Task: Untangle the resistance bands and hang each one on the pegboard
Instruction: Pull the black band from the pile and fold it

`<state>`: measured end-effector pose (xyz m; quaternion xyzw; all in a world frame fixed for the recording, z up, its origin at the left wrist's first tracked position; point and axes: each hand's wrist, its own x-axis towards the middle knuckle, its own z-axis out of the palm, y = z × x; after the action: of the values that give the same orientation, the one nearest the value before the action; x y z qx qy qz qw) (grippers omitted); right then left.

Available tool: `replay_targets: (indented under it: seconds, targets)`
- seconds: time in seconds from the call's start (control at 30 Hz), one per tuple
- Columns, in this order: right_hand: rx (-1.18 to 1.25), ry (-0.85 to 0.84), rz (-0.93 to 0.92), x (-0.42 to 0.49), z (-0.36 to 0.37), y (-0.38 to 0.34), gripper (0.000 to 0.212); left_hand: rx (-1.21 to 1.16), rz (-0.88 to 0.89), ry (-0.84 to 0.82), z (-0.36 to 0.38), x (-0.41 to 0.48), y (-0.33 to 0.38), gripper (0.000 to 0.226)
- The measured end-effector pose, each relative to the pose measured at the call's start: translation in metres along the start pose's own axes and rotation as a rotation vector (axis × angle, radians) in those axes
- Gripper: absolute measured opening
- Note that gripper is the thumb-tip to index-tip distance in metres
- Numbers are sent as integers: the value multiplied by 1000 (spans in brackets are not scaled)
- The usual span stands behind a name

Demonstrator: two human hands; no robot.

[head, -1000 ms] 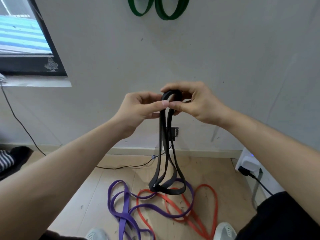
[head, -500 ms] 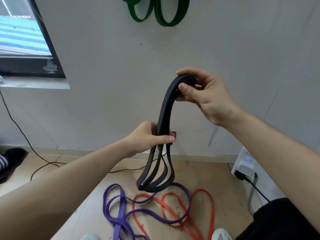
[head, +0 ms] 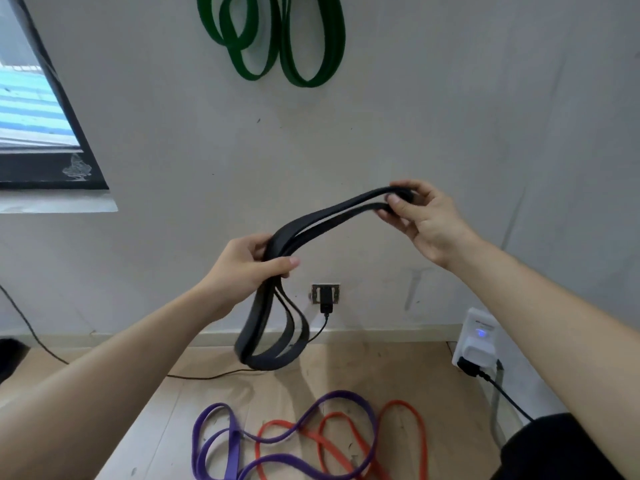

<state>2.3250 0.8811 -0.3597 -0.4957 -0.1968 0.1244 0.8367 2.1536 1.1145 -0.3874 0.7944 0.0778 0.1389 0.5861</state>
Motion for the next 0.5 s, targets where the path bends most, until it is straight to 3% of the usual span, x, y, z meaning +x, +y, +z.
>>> replay_targets:
  seconds: [0.27,0.4,0.5]
  targets:
    - [-310,-217,297,-4,-24,22,33,-219,65,190,3,14,21,17]
    - [-636,-394,400,-7,-16,22,36,-161,108,158,2,16,32,19]
    - [-693,-445,324,-11,2,19,55,-83,131,33,3,12,38,22]
